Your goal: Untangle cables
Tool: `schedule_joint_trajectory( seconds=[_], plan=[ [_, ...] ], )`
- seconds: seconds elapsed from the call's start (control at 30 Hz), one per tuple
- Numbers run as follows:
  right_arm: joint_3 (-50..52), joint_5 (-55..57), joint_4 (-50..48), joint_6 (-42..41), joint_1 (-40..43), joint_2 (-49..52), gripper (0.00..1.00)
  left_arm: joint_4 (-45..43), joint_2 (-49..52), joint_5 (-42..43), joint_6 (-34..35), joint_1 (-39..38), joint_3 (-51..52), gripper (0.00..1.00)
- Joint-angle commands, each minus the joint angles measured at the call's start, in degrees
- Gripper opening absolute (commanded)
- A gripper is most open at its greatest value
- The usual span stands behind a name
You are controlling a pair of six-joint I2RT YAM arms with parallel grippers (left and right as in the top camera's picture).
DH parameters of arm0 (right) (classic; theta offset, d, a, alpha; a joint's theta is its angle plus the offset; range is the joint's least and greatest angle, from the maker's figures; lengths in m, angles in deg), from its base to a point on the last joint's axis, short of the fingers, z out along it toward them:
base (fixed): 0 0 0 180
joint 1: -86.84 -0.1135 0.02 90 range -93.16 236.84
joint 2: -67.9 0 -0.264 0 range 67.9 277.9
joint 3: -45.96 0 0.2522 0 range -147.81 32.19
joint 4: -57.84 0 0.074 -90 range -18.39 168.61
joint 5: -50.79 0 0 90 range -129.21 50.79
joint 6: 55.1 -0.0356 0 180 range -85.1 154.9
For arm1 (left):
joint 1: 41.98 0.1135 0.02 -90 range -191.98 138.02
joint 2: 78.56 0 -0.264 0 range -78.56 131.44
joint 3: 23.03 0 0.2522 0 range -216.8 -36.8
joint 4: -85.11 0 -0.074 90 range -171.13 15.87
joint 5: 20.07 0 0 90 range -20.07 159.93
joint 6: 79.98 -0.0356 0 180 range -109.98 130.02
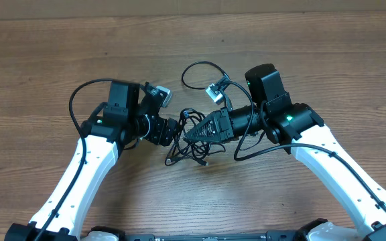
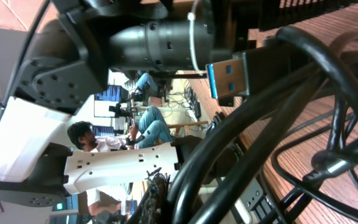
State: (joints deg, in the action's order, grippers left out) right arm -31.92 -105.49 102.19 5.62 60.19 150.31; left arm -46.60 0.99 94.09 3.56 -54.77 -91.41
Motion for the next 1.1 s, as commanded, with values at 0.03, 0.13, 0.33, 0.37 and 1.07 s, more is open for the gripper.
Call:
schedule_joint_trajectory(
  seconds=[0.03, 0.13, 0.33, 0.37, 1.07],
  plan=[
    [-0.3, -2.5, -0.5, -0.8, 0.1, 0.0, 0.04, -3.8, 0.0, -6.3, 7.5, -0.4, 2.7, 0.60],
    [-0.3, -2.9, -0.5, -0.8, 0.1, 0.0, 0.04, -5.4, 0.0, -14.3, 14.2, -0.4, 2.8, 0.28],
    [-0.3, -2.7, -0.5, -0.9, 0.1, 0.0, 0.04, -6.9, 0.0, -23.5, 25.3, -0.3, 2.8, 0.05],
    [-0.3, -2.0, -0.4, -1.0, 0.1, 0.0, 0.04, -6.9, 0.0, -24.3, 26.7, -0.3, 2.8, 0.05],
    [-0.3, 45.9, 12.6, -8.9, 0.1, 0.0, 0.65, -1.8, 0.0, -26.9, 20.5, -0.4, 2.8, 0.04]
  ],
)
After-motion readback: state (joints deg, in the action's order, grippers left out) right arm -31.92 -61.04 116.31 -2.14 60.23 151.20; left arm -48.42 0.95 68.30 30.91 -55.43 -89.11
